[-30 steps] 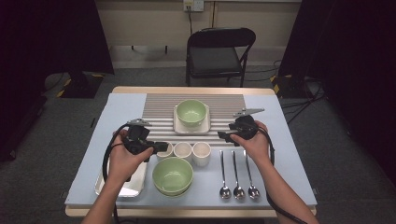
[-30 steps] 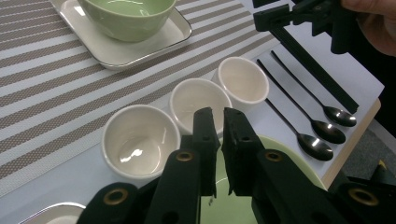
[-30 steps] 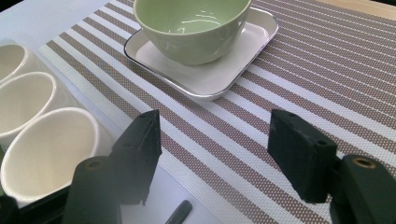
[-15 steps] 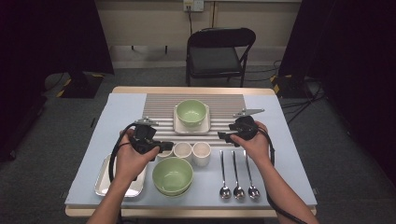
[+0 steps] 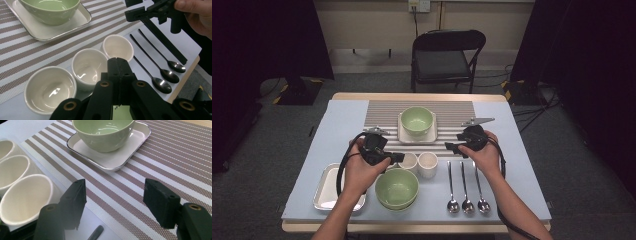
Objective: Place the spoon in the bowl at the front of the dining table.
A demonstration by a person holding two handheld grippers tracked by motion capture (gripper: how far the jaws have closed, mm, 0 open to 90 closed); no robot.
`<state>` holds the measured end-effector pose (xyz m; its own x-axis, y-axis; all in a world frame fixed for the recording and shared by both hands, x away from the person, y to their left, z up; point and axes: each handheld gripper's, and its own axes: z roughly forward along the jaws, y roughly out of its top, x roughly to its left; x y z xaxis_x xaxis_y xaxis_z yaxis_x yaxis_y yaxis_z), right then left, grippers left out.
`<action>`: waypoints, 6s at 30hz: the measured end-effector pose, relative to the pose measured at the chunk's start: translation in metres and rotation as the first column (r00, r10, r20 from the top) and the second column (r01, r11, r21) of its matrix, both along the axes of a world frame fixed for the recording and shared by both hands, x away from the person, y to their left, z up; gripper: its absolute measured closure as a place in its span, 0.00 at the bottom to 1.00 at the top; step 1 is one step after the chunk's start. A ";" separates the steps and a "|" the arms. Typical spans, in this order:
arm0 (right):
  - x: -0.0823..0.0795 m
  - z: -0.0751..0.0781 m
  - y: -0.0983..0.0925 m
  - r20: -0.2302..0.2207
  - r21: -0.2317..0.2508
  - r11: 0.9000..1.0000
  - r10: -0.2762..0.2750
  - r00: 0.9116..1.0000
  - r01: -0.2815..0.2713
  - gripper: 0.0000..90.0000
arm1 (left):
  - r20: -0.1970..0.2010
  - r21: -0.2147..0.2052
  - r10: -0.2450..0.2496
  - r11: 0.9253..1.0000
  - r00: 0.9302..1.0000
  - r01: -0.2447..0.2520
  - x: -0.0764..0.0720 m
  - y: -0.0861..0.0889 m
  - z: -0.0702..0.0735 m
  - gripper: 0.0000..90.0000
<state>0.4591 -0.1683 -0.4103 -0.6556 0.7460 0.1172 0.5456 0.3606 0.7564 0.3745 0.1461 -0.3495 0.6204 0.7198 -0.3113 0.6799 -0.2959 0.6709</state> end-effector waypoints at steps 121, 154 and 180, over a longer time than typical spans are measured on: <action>-0.008 -0.008 0.001 -0.001 -0.014 0.999 0.036 0.999 -0.036 0.37 | -0.048 -0.032 -0.105 0.994 0.993 0.103 -0.017 -0.108 -0.029 1.00; -0.009 -0.010 0.000 0.002 -0.015 0.999 0.036 0.999 -0.036 0.37 | -0.046 0.008 -0.110 0.994 0.993 0.111 -0.025 -0.134 -0.048 1.00; -0.011 -0.013 -0.005 -0.004 -0.015 0.999 0.032 0.999 -0.032 0.37 | -0.056 0.035 -0.128 0.991 0.990 0.130 -0.034 -0.150 -0.064 1.00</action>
